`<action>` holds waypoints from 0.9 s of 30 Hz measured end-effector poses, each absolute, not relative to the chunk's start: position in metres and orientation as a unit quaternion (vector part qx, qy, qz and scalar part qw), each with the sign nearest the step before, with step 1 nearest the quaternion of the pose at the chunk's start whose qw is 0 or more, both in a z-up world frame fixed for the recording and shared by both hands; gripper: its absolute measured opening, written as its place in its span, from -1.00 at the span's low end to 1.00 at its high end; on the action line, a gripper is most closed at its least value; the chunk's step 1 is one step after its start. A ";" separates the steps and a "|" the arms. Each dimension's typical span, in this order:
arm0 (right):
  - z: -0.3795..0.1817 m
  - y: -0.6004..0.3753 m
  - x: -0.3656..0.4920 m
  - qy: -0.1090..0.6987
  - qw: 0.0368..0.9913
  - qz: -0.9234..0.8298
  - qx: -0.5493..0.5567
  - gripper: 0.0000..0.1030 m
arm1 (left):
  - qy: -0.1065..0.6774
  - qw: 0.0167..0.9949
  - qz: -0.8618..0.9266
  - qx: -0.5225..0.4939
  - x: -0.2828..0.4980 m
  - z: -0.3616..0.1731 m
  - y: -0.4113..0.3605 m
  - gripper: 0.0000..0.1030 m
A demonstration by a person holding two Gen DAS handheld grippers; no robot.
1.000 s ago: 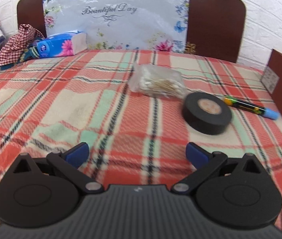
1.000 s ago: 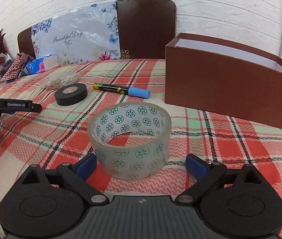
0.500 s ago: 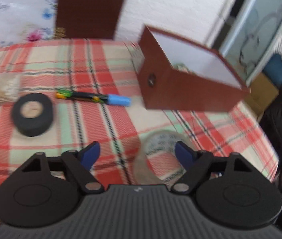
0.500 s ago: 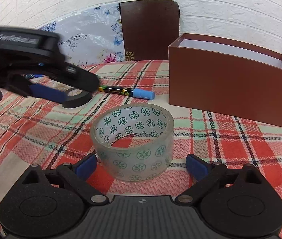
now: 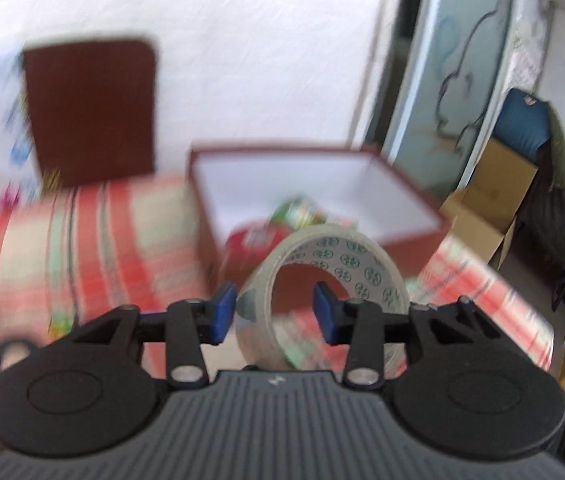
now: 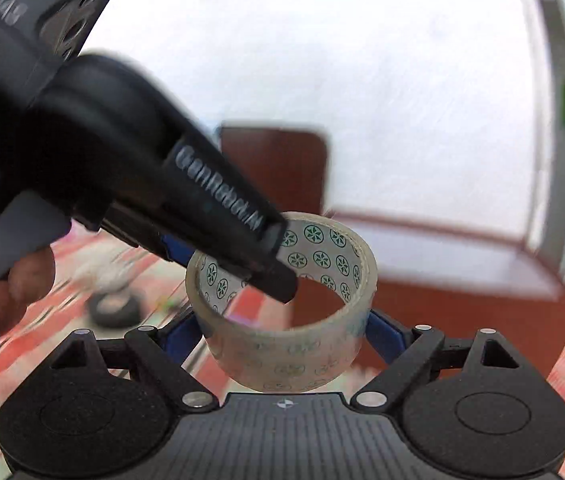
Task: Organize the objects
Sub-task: 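Carry the clear tape roll into the brown box and open the right gripper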
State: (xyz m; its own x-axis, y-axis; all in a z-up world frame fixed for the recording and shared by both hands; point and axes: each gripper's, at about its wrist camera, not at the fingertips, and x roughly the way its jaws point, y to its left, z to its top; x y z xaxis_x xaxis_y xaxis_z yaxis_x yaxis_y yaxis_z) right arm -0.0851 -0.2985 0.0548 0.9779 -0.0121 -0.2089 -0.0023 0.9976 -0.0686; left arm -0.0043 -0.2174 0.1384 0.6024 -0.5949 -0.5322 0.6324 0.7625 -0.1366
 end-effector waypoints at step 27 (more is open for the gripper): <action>0.046 -0.344 -0.061 0.083 0.995 -0.049 0.013 0.75 | 0.289 0.927 -0.240 0.016 -0.002 0.110 -0.180 0.71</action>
State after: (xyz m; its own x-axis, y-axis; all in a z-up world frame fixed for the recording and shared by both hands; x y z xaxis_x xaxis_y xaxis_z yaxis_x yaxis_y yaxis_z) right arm -0.0607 -0.3444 0.0460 0.9815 -0.0956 -0.1658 0.0999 0.9948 0.0178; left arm -0.0021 -0.1802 0.1104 0.7177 -0.4351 -0.5436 0.4532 0.8846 -0.1098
